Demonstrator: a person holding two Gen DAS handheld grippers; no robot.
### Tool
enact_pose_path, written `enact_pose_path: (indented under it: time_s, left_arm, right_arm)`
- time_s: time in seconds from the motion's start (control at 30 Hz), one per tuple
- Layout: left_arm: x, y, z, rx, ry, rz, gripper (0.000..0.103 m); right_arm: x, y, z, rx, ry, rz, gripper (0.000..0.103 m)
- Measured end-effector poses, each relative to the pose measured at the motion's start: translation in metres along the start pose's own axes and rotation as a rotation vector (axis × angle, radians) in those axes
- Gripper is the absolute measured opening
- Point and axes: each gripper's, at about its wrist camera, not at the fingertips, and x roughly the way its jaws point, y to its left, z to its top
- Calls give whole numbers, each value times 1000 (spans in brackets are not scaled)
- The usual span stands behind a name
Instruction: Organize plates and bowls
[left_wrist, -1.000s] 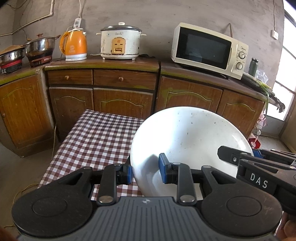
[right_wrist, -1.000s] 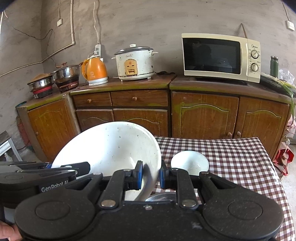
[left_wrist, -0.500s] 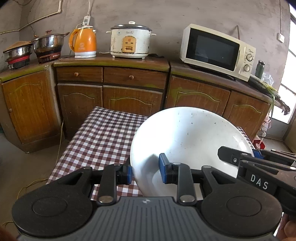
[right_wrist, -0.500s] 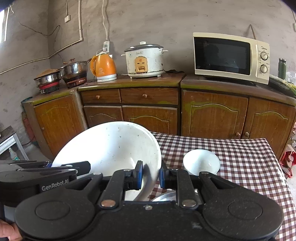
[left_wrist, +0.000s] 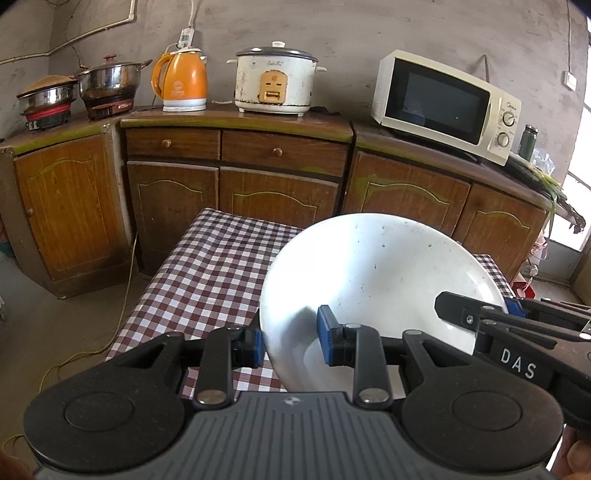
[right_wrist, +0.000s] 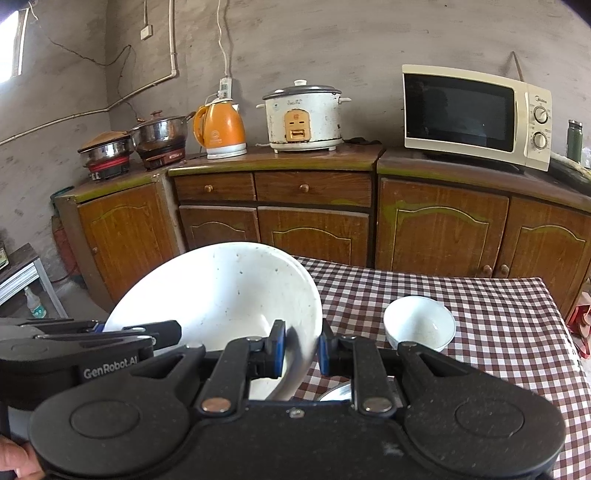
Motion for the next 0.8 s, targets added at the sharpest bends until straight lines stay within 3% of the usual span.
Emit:
enact_pose_path:
  time_s: [0.8]
  left_arm:
    - [-7,25,-7,-35,11,21,28]
  right_arm:
    - [5,24,-5,-21,15,41,23]
